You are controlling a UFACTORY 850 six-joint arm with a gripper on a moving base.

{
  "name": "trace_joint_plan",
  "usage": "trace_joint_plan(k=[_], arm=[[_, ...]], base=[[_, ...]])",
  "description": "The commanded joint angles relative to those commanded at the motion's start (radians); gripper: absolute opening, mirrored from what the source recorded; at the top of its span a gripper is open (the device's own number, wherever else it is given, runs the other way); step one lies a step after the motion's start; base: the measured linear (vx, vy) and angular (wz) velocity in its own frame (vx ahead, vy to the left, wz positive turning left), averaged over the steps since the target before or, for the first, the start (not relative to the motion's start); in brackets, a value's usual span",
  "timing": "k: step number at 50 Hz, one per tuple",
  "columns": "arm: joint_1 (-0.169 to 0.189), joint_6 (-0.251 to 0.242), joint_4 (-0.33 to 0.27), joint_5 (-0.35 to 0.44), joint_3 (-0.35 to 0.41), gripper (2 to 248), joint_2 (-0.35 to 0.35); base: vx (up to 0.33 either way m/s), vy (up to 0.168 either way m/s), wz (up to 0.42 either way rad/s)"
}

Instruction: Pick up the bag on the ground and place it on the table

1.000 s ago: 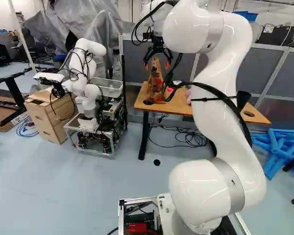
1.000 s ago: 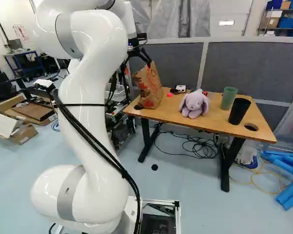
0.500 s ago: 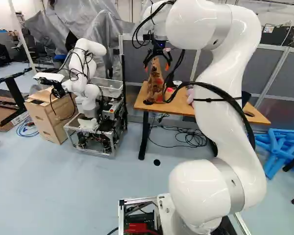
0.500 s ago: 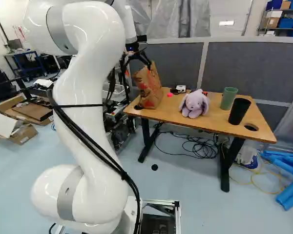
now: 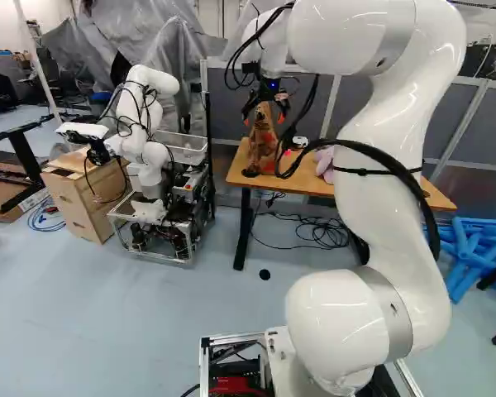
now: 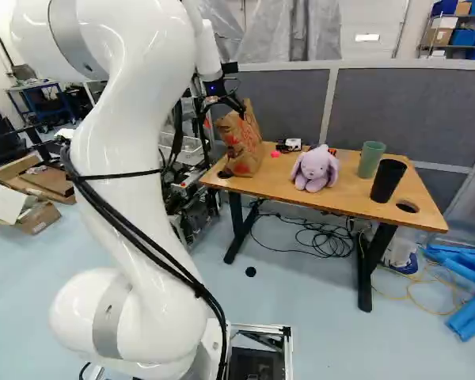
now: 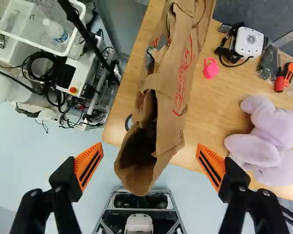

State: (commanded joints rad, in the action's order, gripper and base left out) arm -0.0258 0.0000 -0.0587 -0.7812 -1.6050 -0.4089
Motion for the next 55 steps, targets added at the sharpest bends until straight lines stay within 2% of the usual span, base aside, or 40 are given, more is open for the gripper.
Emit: trace_joint_plan(k=[24, 55], arm=[[0.004, 0.000, 0.010, 0.274, 0.251, 247, 0.114], [0.011, 0.000, 0.025, 0.703, 0.645, 247, 0.292]], base=[[0.000, 0.000, 0.000], [0.000, 0.000, 0.000]])
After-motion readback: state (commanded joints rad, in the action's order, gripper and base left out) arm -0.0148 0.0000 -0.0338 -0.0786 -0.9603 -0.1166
